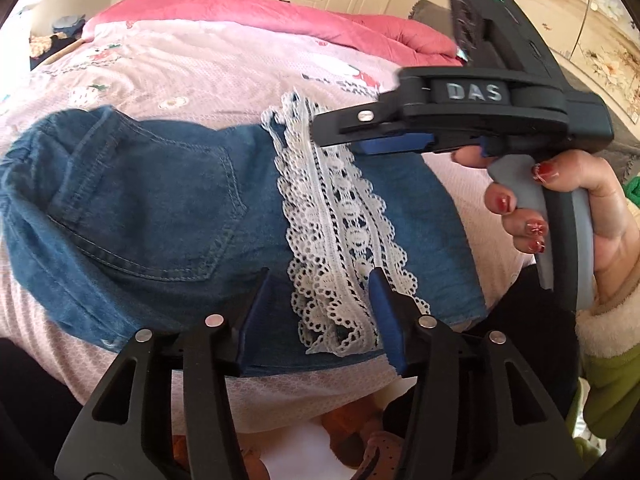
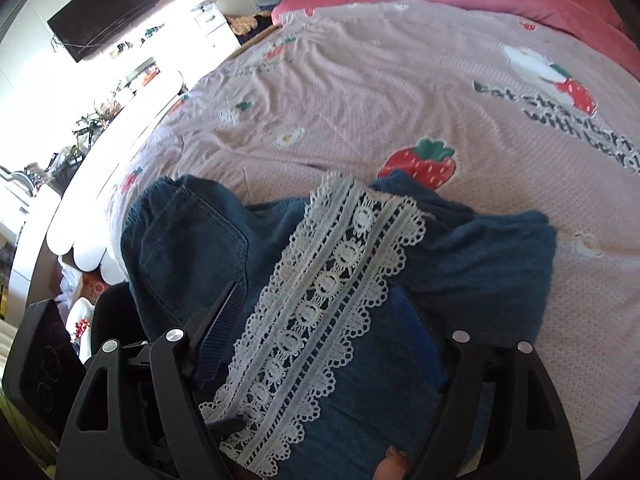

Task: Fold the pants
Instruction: 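Open the right gripper and withdraw it from the folded lace, then grasp the elastic waistband with the left gripper while the right gripper grasps the denim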

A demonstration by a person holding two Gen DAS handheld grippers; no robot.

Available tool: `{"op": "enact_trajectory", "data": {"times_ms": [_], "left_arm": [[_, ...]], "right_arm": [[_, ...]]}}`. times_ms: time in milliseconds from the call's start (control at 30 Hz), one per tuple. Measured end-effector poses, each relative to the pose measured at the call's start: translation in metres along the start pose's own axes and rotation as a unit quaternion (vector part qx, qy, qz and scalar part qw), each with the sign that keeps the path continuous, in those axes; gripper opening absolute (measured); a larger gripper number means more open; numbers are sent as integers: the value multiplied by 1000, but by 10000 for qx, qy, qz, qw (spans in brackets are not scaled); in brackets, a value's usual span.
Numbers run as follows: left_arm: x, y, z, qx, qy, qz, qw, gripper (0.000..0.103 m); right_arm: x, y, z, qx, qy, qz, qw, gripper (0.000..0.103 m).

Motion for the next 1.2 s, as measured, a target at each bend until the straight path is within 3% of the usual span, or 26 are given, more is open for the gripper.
{"op": "enact_trajectory", "data": {"times_ms": [200,533,733,1200], "left_arm": [[-23,-18,-13,-132,284,-214,9993,53],[-68,-61,-26,-485,656,-947,9922,87],[-82,-81,-25,-718,706,-1156,9882,93],[-78,-114,-11,-1211,646,-1123,9842,93]], "right_arm": [[-15,6,-4,-4,183,155,9997,79],[-29,-7,-14,1,406,124,9991,91],[-26,-22,-24,-158,411,165,9989,93],[13,-82,-48,-819,117,25,9966,96]]}}
Point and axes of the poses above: each gripper's, at about its wrist camera, not at the fingertips, and x roughly the way its jaws point, y to its right, z to its underside, the point moved 10 cm from there along x, roughly the way its jaws point, and after that the axes turned 6 degrees about z, right-handed, at the moved point
